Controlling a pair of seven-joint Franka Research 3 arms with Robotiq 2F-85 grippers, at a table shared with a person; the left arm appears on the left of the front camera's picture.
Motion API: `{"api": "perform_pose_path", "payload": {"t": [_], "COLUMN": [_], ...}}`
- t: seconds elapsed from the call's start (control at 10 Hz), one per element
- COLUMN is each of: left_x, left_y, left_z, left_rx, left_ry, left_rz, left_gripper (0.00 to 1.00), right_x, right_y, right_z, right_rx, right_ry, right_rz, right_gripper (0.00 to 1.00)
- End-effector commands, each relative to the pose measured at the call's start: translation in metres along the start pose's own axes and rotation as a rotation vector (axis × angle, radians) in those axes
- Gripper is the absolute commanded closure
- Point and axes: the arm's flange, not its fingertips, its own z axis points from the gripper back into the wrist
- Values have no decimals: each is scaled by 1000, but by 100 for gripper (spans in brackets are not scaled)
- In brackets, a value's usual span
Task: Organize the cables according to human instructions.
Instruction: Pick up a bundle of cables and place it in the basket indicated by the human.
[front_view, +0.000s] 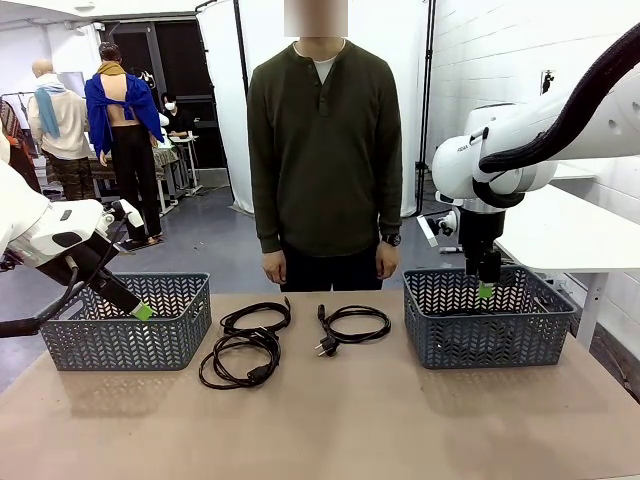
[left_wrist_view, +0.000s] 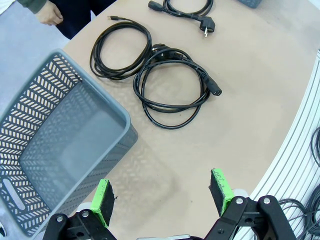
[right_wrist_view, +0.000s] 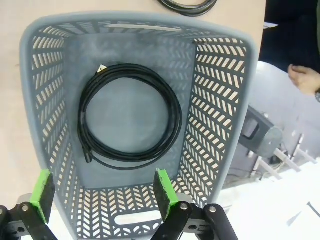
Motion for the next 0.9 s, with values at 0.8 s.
{"api": "perform_pose_path", "payload": {"t": [0.8], "left_x": [0], "left_y": [1], "left_z": [0], "left_rx": [-12], "left_ry": [-7], "left_rz": [11], "left_gripper": [0], "right_x": [45], "right_y": [90], "right_z": [46], "right_rx": [-37], "right_ry": [-146], "right_rz": [-249], "right_gripper": [0]}}
